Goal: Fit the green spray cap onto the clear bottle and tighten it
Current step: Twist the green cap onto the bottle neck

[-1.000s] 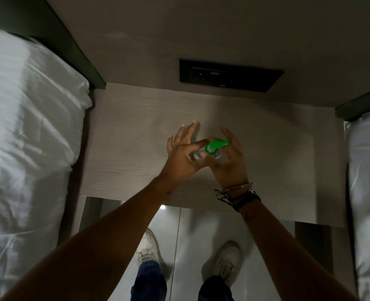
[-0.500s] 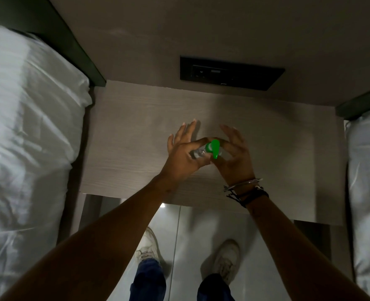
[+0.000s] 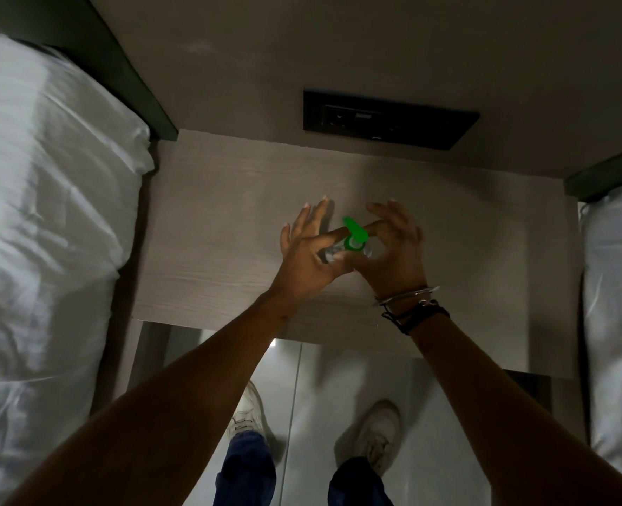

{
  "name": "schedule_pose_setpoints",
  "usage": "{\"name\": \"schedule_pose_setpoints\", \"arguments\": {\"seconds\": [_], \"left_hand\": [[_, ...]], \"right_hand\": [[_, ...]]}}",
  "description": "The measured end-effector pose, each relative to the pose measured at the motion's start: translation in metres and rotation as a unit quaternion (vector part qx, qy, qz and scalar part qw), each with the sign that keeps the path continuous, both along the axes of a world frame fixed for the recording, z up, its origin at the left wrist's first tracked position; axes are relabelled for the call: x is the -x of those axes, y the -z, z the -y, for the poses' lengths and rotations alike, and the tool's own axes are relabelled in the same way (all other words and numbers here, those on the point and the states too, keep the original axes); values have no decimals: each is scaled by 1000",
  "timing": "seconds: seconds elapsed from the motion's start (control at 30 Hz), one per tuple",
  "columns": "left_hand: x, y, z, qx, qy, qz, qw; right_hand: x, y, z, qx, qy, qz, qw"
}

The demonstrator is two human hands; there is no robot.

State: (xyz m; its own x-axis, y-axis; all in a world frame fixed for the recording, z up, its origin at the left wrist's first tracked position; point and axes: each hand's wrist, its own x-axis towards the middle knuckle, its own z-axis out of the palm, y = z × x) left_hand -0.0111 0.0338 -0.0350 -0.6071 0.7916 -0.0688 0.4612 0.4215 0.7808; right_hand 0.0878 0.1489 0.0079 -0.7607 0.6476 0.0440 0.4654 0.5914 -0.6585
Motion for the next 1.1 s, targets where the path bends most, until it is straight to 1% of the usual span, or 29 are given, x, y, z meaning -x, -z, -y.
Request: {"name": "schedule_pose_setpoints", "arguments": {"seconds": [0.1, 0.2, 0.3, 0.37, 0.47, 0.6, 0.67, 0.87, 0.97, 1.1], "left_hand": [[-3, -1, 1, 1, -12, -1, 1000], [-2, -3, 1, 6, -12, 20, 1000], [-1, -3, 1, 6, -4, 20, 1000], [-2, -4, 0, -1, -8, 22, 1000], [-3, -5, 1, -7, -19, 21, 1000], [-3, -6, 0, 1, -16, 24, 1000], [-3, -7, 0, 3, -7, 31, 999], [-2, -10, 0, 6, -19, 34, 999], [-2, -12, 1, 9, -11, 40, 999], [-2, -15, 0, 14, -5, 58, 998]], "right_hand": [[2, 0, 6, 7, 31, -3, 1000], [-3, 0, 2, 23, -7, 5, 1000], [-8, -3, 0, 5, -35, 1, 999], [-5, -5, 0, -12, -9, -4, 1000], [0, -4, 1, -24, 23, 12, 999], [-8, 1, -2, 32, -30, 10, 999], [-10, 0, -4, 38, -43, 11, 998], [-9, 0, 2, 9, 41, -8, 999], [-15, 4, 3, 46, 29, 2, 999], [-14, 0, -2, 123, -43, -17, 991]]}}
